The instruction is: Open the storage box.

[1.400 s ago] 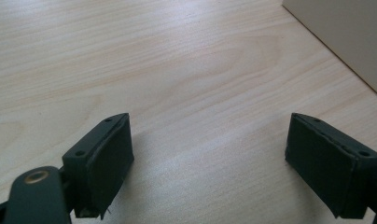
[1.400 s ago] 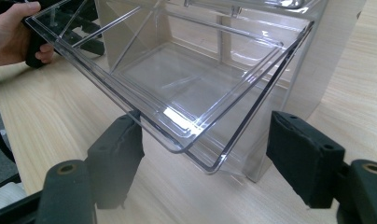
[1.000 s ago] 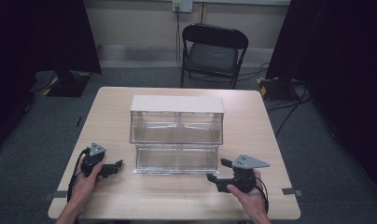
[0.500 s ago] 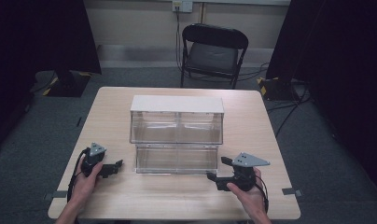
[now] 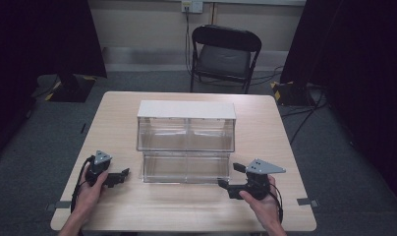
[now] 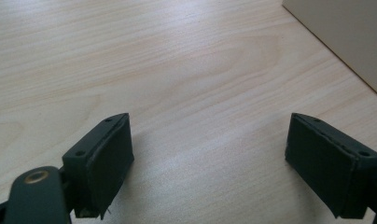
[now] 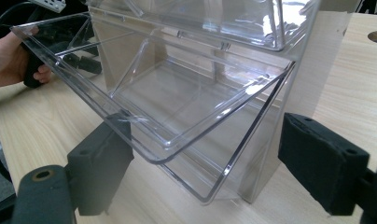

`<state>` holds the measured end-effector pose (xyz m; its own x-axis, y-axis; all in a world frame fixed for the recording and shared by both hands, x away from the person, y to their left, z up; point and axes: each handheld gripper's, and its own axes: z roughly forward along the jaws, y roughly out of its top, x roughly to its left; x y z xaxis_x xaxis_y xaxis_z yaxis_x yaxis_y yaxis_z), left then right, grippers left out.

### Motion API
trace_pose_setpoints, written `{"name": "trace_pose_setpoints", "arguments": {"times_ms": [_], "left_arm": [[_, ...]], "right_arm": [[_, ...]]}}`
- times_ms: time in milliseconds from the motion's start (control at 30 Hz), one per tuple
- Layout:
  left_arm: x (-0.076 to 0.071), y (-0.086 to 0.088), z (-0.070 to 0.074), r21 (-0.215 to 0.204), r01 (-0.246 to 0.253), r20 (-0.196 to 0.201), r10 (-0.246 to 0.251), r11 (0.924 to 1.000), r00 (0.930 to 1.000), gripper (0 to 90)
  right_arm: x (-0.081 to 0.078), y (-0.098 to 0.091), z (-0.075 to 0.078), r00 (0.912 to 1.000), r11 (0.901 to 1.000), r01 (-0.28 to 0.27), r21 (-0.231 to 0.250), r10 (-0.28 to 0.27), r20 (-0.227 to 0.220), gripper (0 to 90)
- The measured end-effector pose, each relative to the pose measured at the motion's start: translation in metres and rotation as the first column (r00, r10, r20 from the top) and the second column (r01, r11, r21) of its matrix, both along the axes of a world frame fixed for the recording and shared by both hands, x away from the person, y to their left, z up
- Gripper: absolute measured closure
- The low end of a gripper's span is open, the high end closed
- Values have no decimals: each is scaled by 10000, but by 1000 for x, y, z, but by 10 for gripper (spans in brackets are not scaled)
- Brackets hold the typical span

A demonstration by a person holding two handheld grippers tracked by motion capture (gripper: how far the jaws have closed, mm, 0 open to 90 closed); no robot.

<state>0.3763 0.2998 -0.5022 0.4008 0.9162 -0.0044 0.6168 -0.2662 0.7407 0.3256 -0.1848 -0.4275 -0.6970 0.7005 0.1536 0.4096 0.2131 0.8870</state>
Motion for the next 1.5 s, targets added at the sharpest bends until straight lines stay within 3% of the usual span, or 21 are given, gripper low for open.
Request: {"name": "trace_pose_setpoints", "arguments": {"times_ms": [700, 1300, 1500], "left_arm": [[0, 0, 0, 29, -76, 8, 75, 10000, 10000, 144], [0, 0, 0, 0, -60, 15, 60, 10000, 10000, 144], [0, 0, 0, 61, -26, -4, 26, 10000, 10000, 144]], "right_arm": [[4, -1, 10, 9998, 9995, 129, 272, -133, 166, 170], [12, 3, 20, 9997, 10000, 8, -23, -7, 263, 177], [14, 5, 22, 9996, 9999, -21, 101, 18, 296, 179]]}}
